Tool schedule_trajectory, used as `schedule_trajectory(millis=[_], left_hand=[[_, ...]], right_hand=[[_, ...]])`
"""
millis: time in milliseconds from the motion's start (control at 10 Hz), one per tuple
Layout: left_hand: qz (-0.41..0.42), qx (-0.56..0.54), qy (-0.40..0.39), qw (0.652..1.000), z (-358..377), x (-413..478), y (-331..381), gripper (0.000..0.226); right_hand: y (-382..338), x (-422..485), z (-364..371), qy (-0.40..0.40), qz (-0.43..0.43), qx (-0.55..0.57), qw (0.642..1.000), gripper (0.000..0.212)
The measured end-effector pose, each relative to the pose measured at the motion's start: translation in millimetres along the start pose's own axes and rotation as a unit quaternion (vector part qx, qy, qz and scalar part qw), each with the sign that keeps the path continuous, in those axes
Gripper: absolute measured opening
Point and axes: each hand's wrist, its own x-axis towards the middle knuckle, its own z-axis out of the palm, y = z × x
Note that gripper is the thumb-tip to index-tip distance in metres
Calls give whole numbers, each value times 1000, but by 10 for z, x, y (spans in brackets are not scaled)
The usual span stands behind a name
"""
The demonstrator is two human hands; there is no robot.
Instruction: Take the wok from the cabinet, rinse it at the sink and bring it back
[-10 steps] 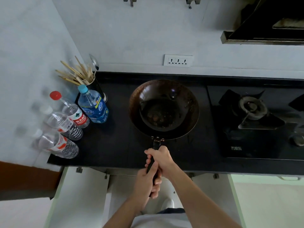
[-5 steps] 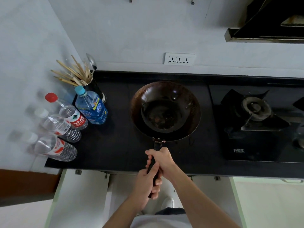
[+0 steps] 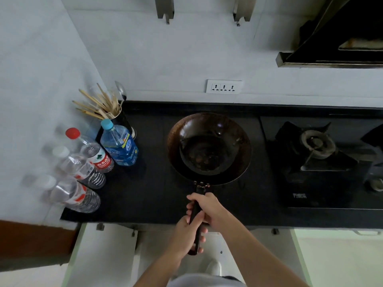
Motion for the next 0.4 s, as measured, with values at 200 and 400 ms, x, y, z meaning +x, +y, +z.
schedule_trajectory(millis=[200,400], left_hand=[[103,190,88,972,-95,61,39,85],[300,508,175,789,-266,120,437,74]], right_hand=[[-80,29,-152,26,-41,-303,952,48],[-261,-84,-432,135,-233,-505,820,31]])
